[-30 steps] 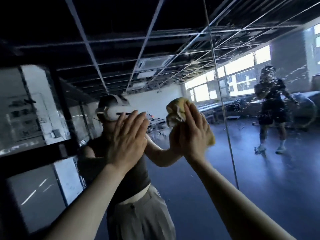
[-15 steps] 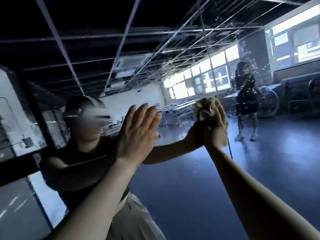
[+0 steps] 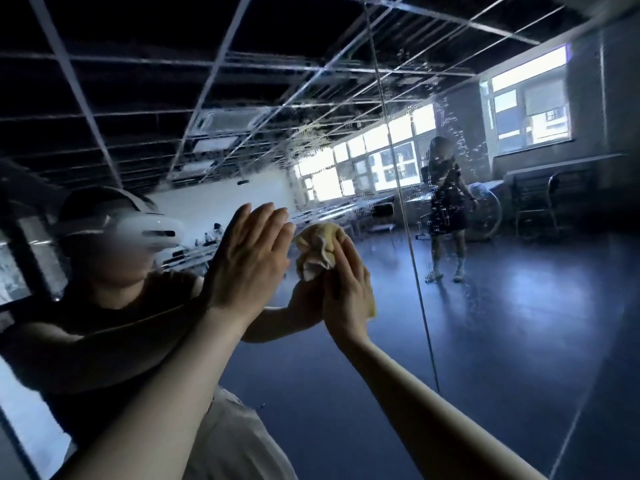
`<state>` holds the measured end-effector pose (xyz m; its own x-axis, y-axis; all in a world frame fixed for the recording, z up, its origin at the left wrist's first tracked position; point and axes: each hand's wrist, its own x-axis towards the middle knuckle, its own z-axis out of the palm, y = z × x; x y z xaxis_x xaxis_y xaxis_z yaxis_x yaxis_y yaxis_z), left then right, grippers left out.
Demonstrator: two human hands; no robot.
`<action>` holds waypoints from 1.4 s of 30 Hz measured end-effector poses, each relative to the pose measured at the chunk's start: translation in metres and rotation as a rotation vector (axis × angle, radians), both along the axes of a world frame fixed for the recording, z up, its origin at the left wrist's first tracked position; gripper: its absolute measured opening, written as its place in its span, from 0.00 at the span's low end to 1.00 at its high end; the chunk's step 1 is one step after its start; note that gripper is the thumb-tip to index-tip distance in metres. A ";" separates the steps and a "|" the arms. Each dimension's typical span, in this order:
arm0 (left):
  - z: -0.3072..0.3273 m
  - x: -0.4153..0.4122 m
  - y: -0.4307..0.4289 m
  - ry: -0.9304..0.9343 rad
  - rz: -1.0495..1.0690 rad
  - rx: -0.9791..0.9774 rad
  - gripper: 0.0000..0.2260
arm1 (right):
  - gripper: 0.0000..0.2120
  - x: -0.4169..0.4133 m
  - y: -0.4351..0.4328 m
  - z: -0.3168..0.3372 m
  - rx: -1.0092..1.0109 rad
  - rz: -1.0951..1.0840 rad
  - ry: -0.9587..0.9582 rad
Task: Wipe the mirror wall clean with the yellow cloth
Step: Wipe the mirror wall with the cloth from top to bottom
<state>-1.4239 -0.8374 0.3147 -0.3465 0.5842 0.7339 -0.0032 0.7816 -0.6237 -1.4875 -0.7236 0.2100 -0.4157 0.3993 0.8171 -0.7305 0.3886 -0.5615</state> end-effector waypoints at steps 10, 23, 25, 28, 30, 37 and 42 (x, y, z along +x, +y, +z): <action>-0.006 0.008 -0.011 -0.052 -0.054 -0.055 0.14 | 0.39 -0.014 0.040 0.049 -0.204 0.039 -0.361; -0.007 0.064 -0.036 -0.138 -0.021 -0.002 0.16 | 0.31 0.062 -0.027 0.045 0.000 0.152 -0.443; 0.002 0.080 -0.046 -0.133 0.003 0.065 0.12 | 0.32 0.087 -0.045 0.063 0.022 0.210 -0.382; 0.005 0.099 -0.062 -0.134 0.049 0.108 0.11 | 0.43 0.120 -0.071 0.054 0.093 0.283 -0.193; -0.001 0.104 -0.073 -0.137 0.074 0.103 0.08 | 0.41 0.127 -0.083 0.029 0.180 0.296 -0.089; -0.014 0.125 -0.088 -0.145 0.070 0.022 0.15 | 0.42 0.126 -0.077 0.058 0.114 0.325 -0.108; -0.013 0.138 -0.108 -0.150 0.046 0.076 0.15 | 0.34 0.106 -0.077 0.125 0.040 0.246 -0.078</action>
<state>-1.2863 -0.9449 0.3014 -0.4807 0.5100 0.7134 0.0483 0.8277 -0.5591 -1.3812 -0.8001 0.3352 -0.5585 0.2470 0.7919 -0.7608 0.2277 -0.6077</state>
